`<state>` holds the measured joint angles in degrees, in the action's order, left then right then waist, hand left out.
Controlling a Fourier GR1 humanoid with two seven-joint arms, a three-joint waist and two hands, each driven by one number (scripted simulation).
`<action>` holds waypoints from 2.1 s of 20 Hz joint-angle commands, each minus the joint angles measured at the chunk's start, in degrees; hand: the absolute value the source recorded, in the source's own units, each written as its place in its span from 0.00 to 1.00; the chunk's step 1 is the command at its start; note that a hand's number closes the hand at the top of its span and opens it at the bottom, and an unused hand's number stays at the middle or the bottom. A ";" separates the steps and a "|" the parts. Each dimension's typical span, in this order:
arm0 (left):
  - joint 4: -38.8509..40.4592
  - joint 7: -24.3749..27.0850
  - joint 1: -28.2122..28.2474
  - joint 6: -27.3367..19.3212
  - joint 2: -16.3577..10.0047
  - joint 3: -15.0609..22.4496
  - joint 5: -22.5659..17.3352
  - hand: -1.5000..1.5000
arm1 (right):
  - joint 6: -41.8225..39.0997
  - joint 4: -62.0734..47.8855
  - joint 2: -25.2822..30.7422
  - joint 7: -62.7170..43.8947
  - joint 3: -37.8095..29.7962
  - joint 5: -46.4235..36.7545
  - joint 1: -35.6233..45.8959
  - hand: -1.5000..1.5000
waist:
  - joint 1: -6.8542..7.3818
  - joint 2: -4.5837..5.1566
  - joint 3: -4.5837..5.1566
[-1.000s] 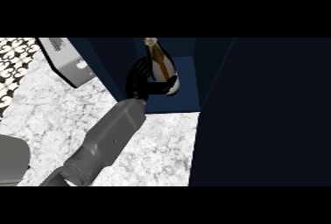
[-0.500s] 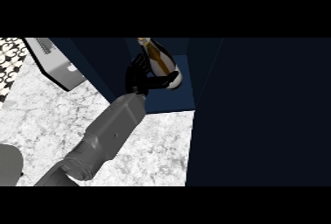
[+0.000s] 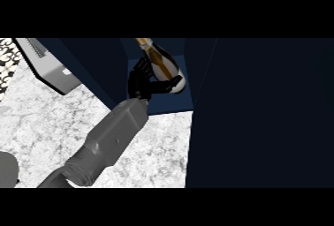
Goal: Pick up the wine, place it into the cabinet and close the cabinet
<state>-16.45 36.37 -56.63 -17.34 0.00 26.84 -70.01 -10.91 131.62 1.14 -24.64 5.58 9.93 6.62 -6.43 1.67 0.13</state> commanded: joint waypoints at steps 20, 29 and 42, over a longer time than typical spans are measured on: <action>-6.19 7.08 0.98 -6.47 0.00 8.73 -15.81 0.00 | 0.67 -0.69 -0.87 -0.11 1.30 -0.53 0.65 0.00 | -0.77 0.10 -0.03; -2.11 7.60 -1.91 -10.33 0.00 14.97 -14.39 0.00 | -0.39 -0.30 -0.23 1.29 0.07 0.70 -0.48 0.00 | -1.38 0.21 -0.10; -6.80 13.60 -1.81 -12.46 0.00 18.97 -15.71 0.00 | 0.00 -0.25 -0.24 0.42 1.07 -0.14 -0.42 0.00 | 0.03 -0.12 -0.08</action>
<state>-21.26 47.00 -59.33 -28.70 0.00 44.84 -84.85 -10.62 132.02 0.81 -24.70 6.77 9.74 6.33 -6.66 1.61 0.06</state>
